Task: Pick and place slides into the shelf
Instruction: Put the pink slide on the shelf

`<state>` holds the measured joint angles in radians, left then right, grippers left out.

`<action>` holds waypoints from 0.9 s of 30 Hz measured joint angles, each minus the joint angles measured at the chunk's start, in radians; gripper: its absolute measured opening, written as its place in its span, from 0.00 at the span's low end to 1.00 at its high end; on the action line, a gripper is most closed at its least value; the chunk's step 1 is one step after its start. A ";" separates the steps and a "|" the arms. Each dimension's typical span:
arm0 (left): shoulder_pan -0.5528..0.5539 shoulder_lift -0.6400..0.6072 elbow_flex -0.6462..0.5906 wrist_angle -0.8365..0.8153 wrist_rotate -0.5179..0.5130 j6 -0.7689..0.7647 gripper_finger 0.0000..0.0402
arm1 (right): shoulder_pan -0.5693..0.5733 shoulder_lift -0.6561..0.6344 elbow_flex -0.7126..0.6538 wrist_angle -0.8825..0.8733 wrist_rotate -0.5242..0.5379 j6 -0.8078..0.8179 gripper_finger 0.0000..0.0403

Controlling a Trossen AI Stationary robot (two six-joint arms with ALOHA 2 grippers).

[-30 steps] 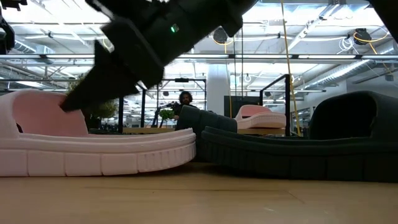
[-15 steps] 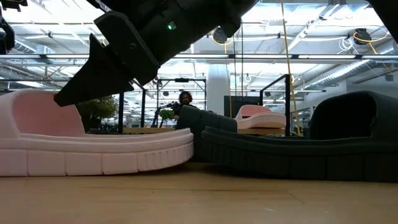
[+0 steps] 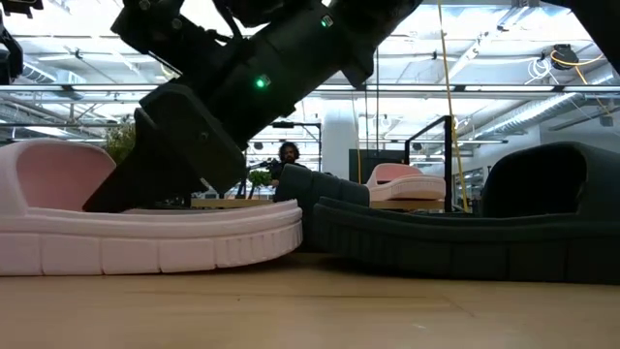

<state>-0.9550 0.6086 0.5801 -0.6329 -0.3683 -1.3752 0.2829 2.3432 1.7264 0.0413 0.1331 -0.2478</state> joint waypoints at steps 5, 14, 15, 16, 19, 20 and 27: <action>0.000 0.000 0.000 0.000 0.000 0.001 0.18 | 0.000 0.000 0.000 0.049 0.021 0.000 0.33; 0.000 0.000 0.000 -0.008 0.000 0.005 0.18 | 0.000 0.000 0.006 0.106 0.023 0.028 0.13; 0.000 0.000 0.000 -0.008 0.000 0.008 0.18 | 0.000 0.000 0.017 0.093 0.023 0.026 0.10; 0.000 0.000 0.000 -0.008 0.000 0.010 0.18 | 0.000 0.000 0.031 0.085 0.023 0.026 0.07; 0.000 0.000 0.000 -0.008 0.000 0.011 0.18 | 0.000 -0.001 0.066 0.071 0.024 0.005 0.02; 0.000 0.000 0.000 -0.008 0.000 0.011 0.18 | 0.000 -0.001 0.077 0.062 0.032 -0.007 0.02; 0.000 0.000 0.000 -0.008 0.000 0.010 0.18 | 0.000 -0.002 0.135 -0.022 0.138 -0.085 0.02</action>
<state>-0.9550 0.6084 0.5800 -0.6407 -0.3683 -1.3647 0.2832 2.3417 1.8618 0.0194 0.2708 -0.3325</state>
